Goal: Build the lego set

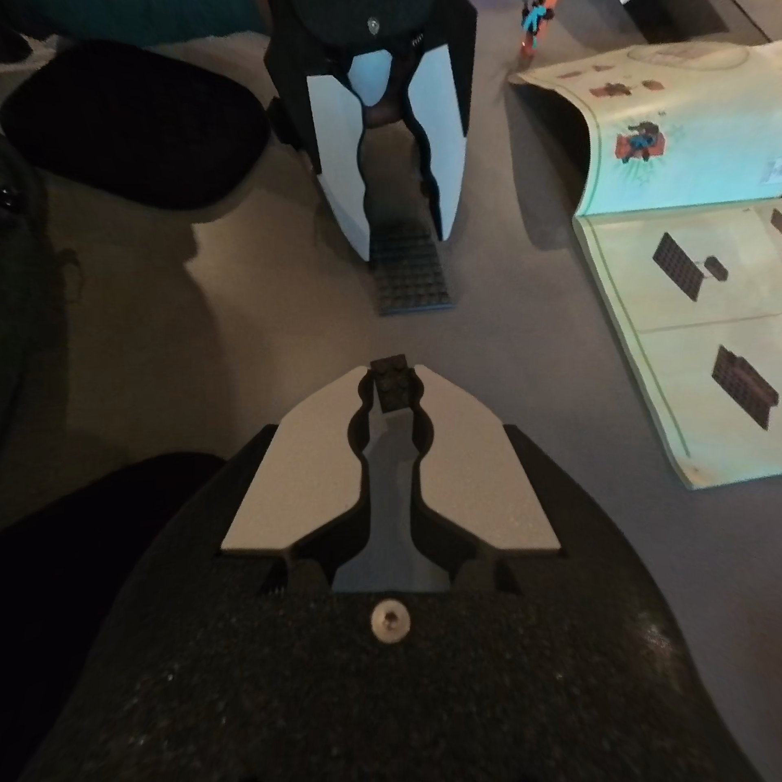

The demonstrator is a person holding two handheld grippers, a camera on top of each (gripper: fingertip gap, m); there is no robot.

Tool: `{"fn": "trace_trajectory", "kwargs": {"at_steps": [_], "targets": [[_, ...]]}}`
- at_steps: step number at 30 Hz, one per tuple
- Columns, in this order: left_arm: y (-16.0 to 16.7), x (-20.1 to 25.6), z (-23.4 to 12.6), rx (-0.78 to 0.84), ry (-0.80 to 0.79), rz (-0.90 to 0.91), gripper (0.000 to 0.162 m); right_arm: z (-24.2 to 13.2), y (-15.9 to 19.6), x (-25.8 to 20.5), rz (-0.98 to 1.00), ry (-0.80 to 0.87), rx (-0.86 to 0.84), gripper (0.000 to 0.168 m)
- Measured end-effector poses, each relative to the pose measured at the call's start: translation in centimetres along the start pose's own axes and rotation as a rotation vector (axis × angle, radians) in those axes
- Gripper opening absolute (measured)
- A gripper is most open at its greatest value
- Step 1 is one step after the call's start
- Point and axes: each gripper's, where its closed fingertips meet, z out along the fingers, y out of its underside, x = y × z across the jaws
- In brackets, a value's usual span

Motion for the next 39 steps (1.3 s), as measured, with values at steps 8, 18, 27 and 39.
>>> {"fn": "trace_trajectory", "kwargs": {"at_steps": [8,18,27,39], "targets": [[0.5,-0.4,0.7,-0.043,0.105,-0.023,0.056,-0.1,-0.3,-0.6,-0.001,-0.001,0.006,0.015],[0.0,-1.6,1.2,-0.085,-0.184,-0.388,0.049,-0.8,0.0,0.2,0.074,0.05,0.027,0.015],[-1.8,0.7,0.1,0.038,-0.202,-0.477,0.053,0.3,-0.1,0.3,0.073,0.039,0.038,0.015],[-0.5,0.2,0.4,0.066,0.048,-0.346,0.062,3.3,0.1,0.9,-0.051,0.067,-0.111,0.015]]}}
